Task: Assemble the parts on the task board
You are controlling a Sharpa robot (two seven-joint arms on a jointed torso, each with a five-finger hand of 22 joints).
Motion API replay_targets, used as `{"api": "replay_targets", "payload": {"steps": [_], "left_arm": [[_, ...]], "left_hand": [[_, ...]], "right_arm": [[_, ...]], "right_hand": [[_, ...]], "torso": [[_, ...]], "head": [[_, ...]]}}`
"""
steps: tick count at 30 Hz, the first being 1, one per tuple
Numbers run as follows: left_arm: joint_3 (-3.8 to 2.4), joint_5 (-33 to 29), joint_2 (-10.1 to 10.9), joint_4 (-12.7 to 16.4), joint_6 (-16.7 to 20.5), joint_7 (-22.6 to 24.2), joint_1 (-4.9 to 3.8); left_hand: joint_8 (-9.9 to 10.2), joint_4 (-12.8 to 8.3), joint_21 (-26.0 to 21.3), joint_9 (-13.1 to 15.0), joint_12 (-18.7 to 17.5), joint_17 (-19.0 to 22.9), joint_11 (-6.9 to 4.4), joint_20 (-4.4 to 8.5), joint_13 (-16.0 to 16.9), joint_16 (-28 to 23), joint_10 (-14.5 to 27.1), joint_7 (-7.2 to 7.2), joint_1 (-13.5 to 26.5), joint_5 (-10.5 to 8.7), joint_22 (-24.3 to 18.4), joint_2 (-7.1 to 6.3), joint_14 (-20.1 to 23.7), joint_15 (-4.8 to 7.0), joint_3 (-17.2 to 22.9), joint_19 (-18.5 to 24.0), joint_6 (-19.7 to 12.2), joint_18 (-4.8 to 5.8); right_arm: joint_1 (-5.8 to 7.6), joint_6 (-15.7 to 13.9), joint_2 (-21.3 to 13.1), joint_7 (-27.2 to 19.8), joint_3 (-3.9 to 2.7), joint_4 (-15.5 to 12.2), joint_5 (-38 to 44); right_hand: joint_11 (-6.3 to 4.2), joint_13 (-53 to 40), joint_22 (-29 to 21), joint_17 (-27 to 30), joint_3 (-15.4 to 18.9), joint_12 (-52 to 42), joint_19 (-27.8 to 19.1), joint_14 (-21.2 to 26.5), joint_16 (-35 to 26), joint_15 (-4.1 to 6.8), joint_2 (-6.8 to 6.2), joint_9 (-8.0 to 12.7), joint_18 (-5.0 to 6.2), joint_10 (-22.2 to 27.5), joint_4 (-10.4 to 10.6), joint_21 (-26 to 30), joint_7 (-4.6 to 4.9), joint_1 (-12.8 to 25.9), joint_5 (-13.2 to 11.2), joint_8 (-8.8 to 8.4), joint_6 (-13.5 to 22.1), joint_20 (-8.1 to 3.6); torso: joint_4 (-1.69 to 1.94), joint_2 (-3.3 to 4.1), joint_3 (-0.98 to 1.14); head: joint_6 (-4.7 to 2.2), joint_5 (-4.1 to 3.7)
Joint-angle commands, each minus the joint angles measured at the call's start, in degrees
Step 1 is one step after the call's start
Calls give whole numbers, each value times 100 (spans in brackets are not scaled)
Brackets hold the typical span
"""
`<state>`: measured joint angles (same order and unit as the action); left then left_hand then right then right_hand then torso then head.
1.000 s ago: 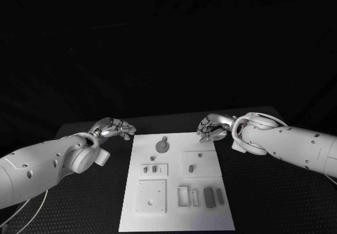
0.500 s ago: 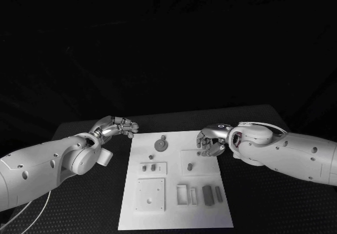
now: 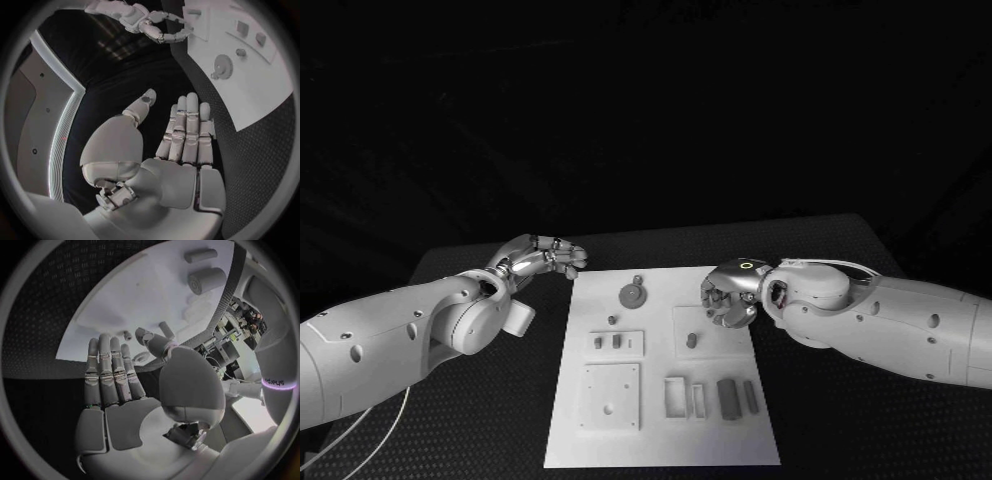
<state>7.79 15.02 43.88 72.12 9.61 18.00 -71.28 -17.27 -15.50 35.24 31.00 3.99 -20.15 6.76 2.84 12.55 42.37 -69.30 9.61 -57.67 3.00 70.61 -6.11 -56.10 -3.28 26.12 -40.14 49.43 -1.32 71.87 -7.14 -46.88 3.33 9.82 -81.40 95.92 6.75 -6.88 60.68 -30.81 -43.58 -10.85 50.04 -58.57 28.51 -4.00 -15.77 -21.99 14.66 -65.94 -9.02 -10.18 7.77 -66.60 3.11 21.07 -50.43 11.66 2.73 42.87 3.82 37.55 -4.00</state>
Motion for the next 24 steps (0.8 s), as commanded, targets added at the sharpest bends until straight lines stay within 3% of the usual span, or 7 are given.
{"api": "replay_targets", "payload": {"steps": [1,14,24], "left_arm": [[-3,-71,1,22,-15,94,-3],[-3,-73,2,23,-27,65,-3],[-3,-73,6,27,-37,47,-3]], "left_hand": [[-19,-6,-40,8,11,-9,-14,-28,9,-37,42,0,14,-13,-6,22,-43,16,-32,-3,-54,-6],[-16,-9,-47,9,11,-20,-12,-25,10,-56,49,3,17,-13,-5,31,-72,21,-39,-20,-65,-11],[-13,-12,-51,9,10,-26,-11,-23,11,-69,53,6,13,-12,-4,38,-83,24,-40,-30,-73,-14]], "right_arm": [[-27,7,35,72,24,-5,270],[-145,-10,203,76,53,79,437],[-176,-67,267,177,81,165,666]], "right_hand": [[-3,-11,11,-16,-58,3,39,-32,-22,8,-26,-10,34,-54,-3,13,3,-27,-34,37,-54,-2],[-45,-93,74,-158,-179,-52,47,-35,-2,9,142,-80,34,-146,-100,14,-11,-112,-35,156,-238,-3],[-94,-207,140,-322,-306,-123,121,-86,64,45,310,-115,34,-225,-245,-24,-38,-180,-34,206,-337,-35]], "torso": [[-8,4,10],[-7,3,18],[-13,1,17]], "head": [[28,25],[95,59],[105,65]]}}
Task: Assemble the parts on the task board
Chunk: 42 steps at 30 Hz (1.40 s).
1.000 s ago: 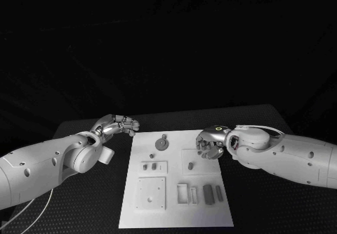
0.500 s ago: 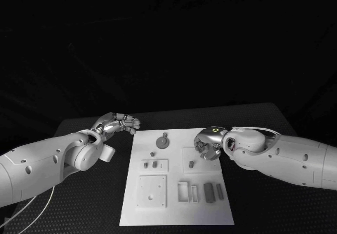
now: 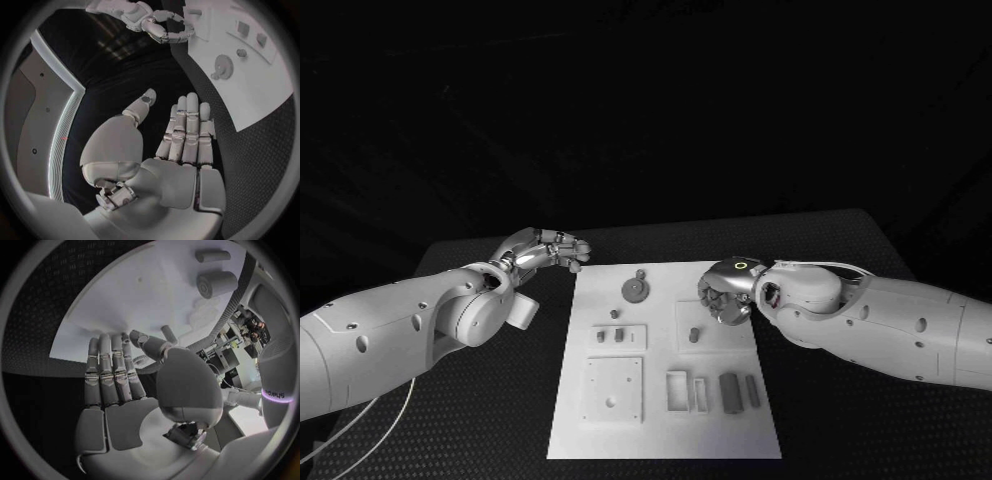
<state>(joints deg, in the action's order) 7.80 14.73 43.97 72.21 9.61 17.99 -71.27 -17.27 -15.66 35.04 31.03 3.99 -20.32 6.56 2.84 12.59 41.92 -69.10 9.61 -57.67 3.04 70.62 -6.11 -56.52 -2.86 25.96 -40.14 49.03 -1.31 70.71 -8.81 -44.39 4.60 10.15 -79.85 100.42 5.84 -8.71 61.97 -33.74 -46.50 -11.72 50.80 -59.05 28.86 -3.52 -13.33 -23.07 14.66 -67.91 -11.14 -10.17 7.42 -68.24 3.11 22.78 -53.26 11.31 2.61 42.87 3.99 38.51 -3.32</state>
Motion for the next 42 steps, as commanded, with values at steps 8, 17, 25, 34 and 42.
{"api": "replay_targets", "payload": {"steps": [8,17,25,34,42], "left_arm": [[-4,-45,-8,16,-37,44,-3],[-4,-45,-4,11,-44,37,-3],[-4,-45,-7,-1,-40,44,-3],[-4,-47,-23,-19,-45,45,-3],[-4,-56,-27,-57,-46,46,-3]], "left_hand": [[0,-6,-38,2,10,-19,11,-21,8,-44,40,16,4,-16,-3,38,-59,-15,-27,-43,-60,-19],[3,-9,-41,2,10,-23,12,-21,9,-51,42,19,1,-17,-2,38,-65,-14,-29,-47,-66,-19],[2,-13,-44,3,10,-27,12,-20,10,-58,43,20,-5,-16,-1,42,-70,-13,-28,-50,-67,-20],[3,-16,-47,4,10,-31,13,-20,10,-65,46,21,-8,-16,-1,44,-74,-13,-29,-53,-71,-20],[5,-18,-51,4,9,-33,14,-19,10,-72,49,23,-10,-16,0,46,-76,-13,-30,-55,-75,-20]], "right_arm": [[-66,132,51,60,103,9,386],[-71,13,53,105,159,-9,596],[-72,-135,53,148,160,-32,671],[-71,-394,27,115,157,-119,637],[-62,-419,-39,121,129,-184,610]], "right_hand": [[-73,-159,82,-205,-112,-132,169,-128,97,52,70,-50,34,-158,-125,-85,-86,3,-32,105,-219,-43],[-198,-362,184,-468,-173,-276,372,-283,211,138,151,-143,34,-359,-261,-200,-200,-21,-27,215,-477,-123],[-253,-529,247,-666,-290,-348,496,-380,240,184,159,-209,34,-446,-292,-264,-227,-5,-28,241,-605,-170],[-266,-612,276,-755,-343,-367,539,-420,230,200,139,-246,34,-466,-287,-285,-223,25,-29,240,-638,-189],[-272,-650,289,-796,-369,-373,559,-440,220,207,122,-265,34,-474,-286,-294,-220,33,-30,239,-652,-199]], "torso": [[4,0,0],[-1,-1,-2],[5,-3,-3],[4,-1,-1],[3,-4,-2]], "head": [[40,-6],[53,-17],[54,-24],[56,-7],[54,3]]}}
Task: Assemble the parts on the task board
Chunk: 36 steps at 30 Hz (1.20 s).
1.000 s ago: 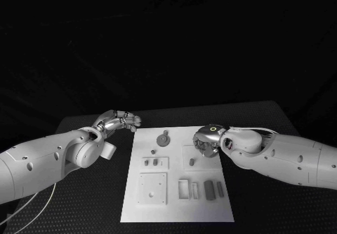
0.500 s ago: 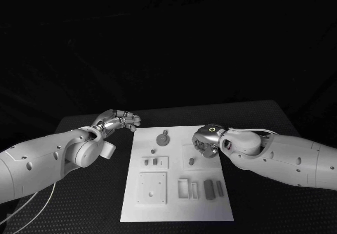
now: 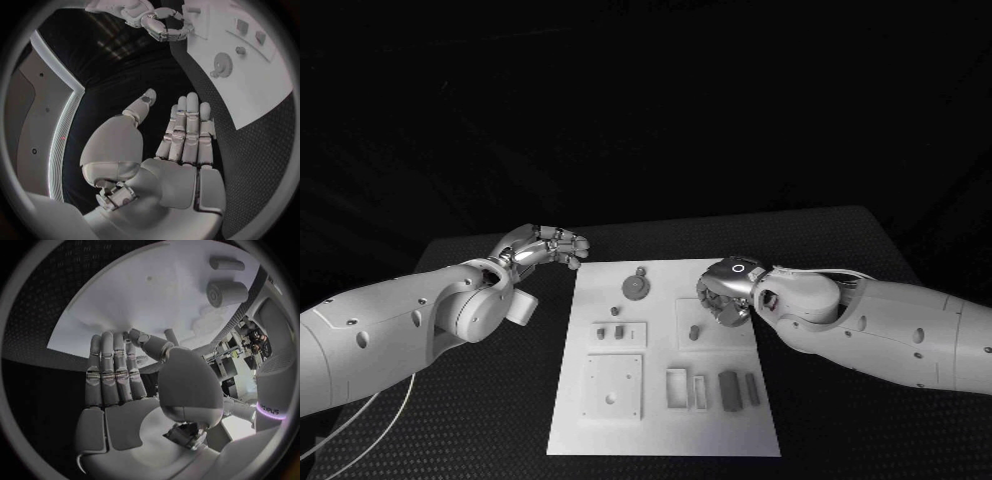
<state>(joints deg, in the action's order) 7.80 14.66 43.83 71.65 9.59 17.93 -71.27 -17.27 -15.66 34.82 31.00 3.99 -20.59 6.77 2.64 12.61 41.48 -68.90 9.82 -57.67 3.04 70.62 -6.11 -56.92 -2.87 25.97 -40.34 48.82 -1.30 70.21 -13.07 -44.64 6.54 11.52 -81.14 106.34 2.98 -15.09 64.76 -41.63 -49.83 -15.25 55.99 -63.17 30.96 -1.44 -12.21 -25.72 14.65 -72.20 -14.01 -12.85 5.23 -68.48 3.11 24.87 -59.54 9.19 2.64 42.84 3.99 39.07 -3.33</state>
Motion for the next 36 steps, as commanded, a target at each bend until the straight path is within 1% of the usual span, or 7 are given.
{"api": "replay_targets", "payload": {"steps": [1,6,11,22,27,31,36], "left_arm": [[-4,-49,-13,-3,-45,52,-3],[-4,-50,-10,-8,-57,42,-3],[-4,-55,-15,-28,-59,46,-3],[-4,-67,-12,-53,-61,47,-2],[-4,-70,-13,-68,-56,48,-2],[-4,-77,-20,-95,-57,52,-2],[-4,-121,-47,-176,-24,56,-3]], "left_hand": [[5,-18,-28,6,9,-7,-6,1,7,-28,29,2,-10,-16,-1,46,-36,-12,-30,-35,-54,-21],[12,-21,-34,4,8,-13,-4,1,8,-40,34,8,-12,-16,-1,48,-41,-12,-33,-40,-70,-22],[18,-22,-40,3,8,-18,-3,1,8,-51,37,13,-11,-16,-1,47,-44,-13,-37,-44,-82,-21],[20,-22,-45,3,8,-22,-1,0,8,-60,41,16,-9,-16,0,48,-46,-14,-40,-47,-89,-21],[21,-23,-47,3,7,-24,-1,0,8,-64,43,17,-9,-16,0,47,-47,-14,-41,-47,-91,-21],[21,-24,-49,3,7,-25,0,0,8,-67,44,18,-10,-16,-1,46,-47,-14,-42,-48,-92,-21],[21,-25,-51,3,7,-27,0,0,8,-70,46,18,-12,-16,-1,47,-48,-14,-42,-49,-93,-22]], "right_arm": [[-8,13,-31,-84,-21,-69,-21],[18,74,-138,-174,-148,-178,-278],[75,97,-185,-231,-201,-238,-386],[86,111,-227,-336,-259,-320,-733],[90,22,-268,-414,-386,-536,-1014],[91,-76,-199,-477,-467,-734,-1168],[90,-86,43,-559,-489,-921,-1278]], "right_hand": [[13,-15,11,-10,-38,-20,41,-30,9,-1,10,-2,35,-46,1,-26,0,57,-30,30,-25,13],[12,-29,15,-25,-51,-19,47,-34,3,1,7,-9,35,-44,3,-28,4,55,-31,27,-24,9],[12,-41,19,-38,-56,-19,51,-37,-3,1,5,-15,35,-43,12,-29,9,64,-31,25,-24,9],[10,-63,26,-62,-59,-20,57,-45,-12,2,16,-27,35,-46,16,-31,15,69,-28,22,-26,6],[8,-81,32,-80,-55,-20,68,-54,-18,1,35,-38,35,-47,11,-36,17,70,-27,20,-27,1],[9,-91,34,-91,-50,-18,72,-58,-23,0,45,-44,35,-45,6,-37,17,72,-24,18,-26,-1],[10,-112,38,-111,-38,-14,74,-62,-38,-3,69,-57,35,-39,-11,-35,20,75,-20,10,-21,-3]], "torso": [[0,-1,-2],[2,3,3],[-11,1,2],[-1,3,2],[-6,1,-7],[-8,-2,-9],[3,-1,-6]], "head": [[-2,4],[-15,0],[-10,9],[11,20],[13,54],[33,129],[35,316]]}}
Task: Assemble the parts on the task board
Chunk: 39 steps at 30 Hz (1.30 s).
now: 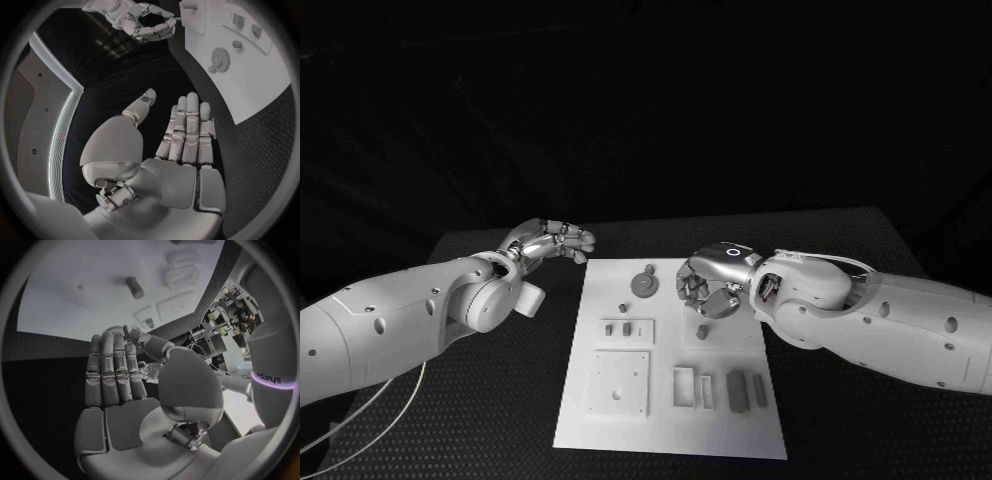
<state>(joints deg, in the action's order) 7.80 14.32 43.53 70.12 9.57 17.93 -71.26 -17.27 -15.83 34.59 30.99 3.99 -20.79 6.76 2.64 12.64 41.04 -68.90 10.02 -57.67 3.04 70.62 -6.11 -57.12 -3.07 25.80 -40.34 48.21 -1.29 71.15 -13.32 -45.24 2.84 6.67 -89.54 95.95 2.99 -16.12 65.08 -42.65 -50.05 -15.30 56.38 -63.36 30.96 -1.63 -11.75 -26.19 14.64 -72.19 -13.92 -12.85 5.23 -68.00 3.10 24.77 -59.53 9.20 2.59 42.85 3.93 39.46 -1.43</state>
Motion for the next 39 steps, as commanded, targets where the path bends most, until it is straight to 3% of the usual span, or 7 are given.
{"api": "replay_targets", "payload": {"steps": [1,10,17,19,28,31,39], "left_arm": [[-4,-103,-26,-38,-19,61,-5],[-7,-182,-183,-215,29,90,-8],[-7,-213,-467,-426,124,108,-10],[-6,-228,-529,-469,138,121,-9],[-6,-275,-610,-561,170,141,-9],[-6,-275,-630,-570,141,148,-9],[-4,-282,-641,-569,121,142,-9]], "left_hand": [[21,-9,-29,5,7,-8,1,0,5,-27,46,-2,-12,-16,-1,47,-28,6,-26,-49,-32,-22],[18,-2,-54,8,12,-28,-2,0,10,-67,47,-4,-40,6,-2,79,-39,6,-2,-59,-31,-23],[18,1,-61,8,13,-32,-2,-2,11,-79,46,-4,-45,8,-2,76,-39,4,4,-60,-31,-21],[17,4,-65,8,15,-34,-3,-3,13,-86,43,-5,-45,8,-2,73,-38,3,6,-59,-29,-19],[13,15,-79,10,19,-44,-6,-6,16,-109,38,-7,-54,12,-1,81,-37,-2,21,-57,-22,-16],[11,17,-84,10,19,-47,-7,-7,17,-116,38,-8,-61,15,-1,83,-38,-3,28,-57,-19,-15],[-2,28,-96,15,18,-59,-5,-9,19,-136,41,-17,-69,19,2,90,-42,-5,43,-58,4,-12]], "right_arm": [[-4,-37,162,-200,-4,-107,-211],[-92,1,743,-206,16,38,60],[-324,7,1047,-217,103,197,299],[-391,14,1115,-223,111,219,306],[-607,39,1268,-232,198,375,427],[-716,19,1259,-198,200,353,539],[-787,73,1269,-200,229,419,618]], "right_hand": [[11,-15,7,-15,-12,-7,34,-43,-42,16,29,-12,36,-37,-26,-35,20,29,-18,18,-20,-4],[13,-58,12,-54,19,2,32,-53,-76,12,64,-37,36,-29,-63,-28,25,53,12,2,-16,0],[12,-87,15,-79,30,8,37,-65,-99,13,83,-53,36,-28,-88,-25,25,68,34,-9,-19,-1],[13,-94,15,-85,32,11,36,-66,-107,12,89,-57,36,-25,-95,-23,25,71,35,-12,-18,-1],[13,-119,17,-107,39,18,37,-73,-130,11,104,-70,35,-22,-118,-18,27,81,35,-24,-18,-1],[14,-127,18,-114,41,20,38,-75,-137,11,110,-74,36,-19,-123,-17,27,84,34,-28,-17,0],[13,-141,19,-126,42,23,41,-81,-149,12,114,-82,36,-19,-134,-15,27,87,29,-33,-19,-1]], "torso": [[9,-1,2],[16,-13,-34],[75,-25,-62],[93,-33,-71],[79,-25,-68],[77,-26,-64],[67,-25,-58]], "head": [[-2,173],[77,446],[190,652],[213,673],[311,814],[347,818],[369,853]]}}
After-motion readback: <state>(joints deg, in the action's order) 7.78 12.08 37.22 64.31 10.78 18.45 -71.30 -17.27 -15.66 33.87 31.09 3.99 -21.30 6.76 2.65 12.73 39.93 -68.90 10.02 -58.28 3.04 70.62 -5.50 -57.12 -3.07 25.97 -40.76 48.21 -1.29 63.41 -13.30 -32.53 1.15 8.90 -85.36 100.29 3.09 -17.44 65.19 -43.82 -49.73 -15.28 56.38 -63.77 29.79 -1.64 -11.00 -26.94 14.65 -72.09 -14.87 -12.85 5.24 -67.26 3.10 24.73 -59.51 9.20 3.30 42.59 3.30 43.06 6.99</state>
